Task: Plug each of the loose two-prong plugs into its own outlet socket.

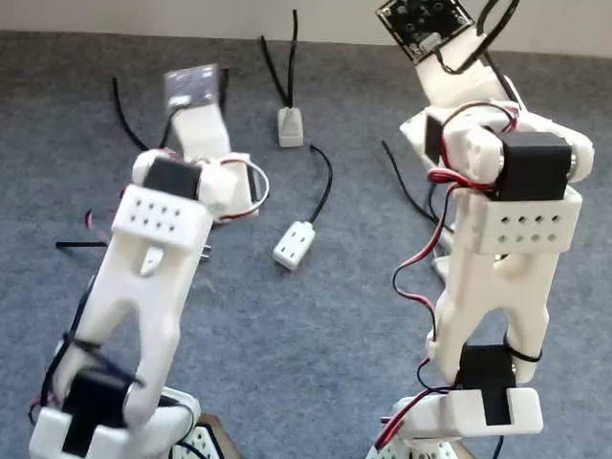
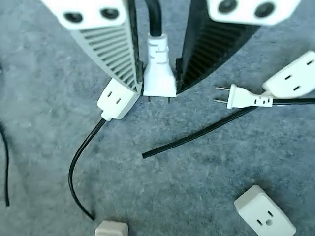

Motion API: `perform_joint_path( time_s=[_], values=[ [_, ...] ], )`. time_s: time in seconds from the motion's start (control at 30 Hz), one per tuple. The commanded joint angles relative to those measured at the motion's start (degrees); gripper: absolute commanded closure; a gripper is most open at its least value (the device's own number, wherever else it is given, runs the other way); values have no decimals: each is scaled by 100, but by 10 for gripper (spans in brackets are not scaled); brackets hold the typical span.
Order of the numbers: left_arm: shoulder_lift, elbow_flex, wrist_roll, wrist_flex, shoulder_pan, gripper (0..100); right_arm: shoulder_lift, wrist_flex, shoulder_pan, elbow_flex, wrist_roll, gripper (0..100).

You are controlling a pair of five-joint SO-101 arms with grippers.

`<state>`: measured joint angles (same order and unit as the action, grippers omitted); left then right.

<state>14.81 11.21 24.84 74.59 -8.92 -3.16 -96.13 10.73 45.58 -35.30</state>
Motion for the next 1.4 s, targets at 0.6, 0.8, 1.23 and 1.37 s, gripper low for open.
perform_joint_path(
  time_s=[0.6, 0.8, 1.23, 1.37],
  values=[
    [-2185, -804, -3209, 396, -1376, 993, -233, 136, -22, 92, -35, 989],
    [-2299, -857, -3464, 633, -1771, 993, -242, 136, -22, 101, -26, 989],
    [-2343, -866, -3543, 79, -1508, 993, -242, 101, -22, 101, -26, 989],
    [-2352, -840, -3543, -264, -1323, 993, -242, 101, -22, 101, -26, 989]
  ],
)
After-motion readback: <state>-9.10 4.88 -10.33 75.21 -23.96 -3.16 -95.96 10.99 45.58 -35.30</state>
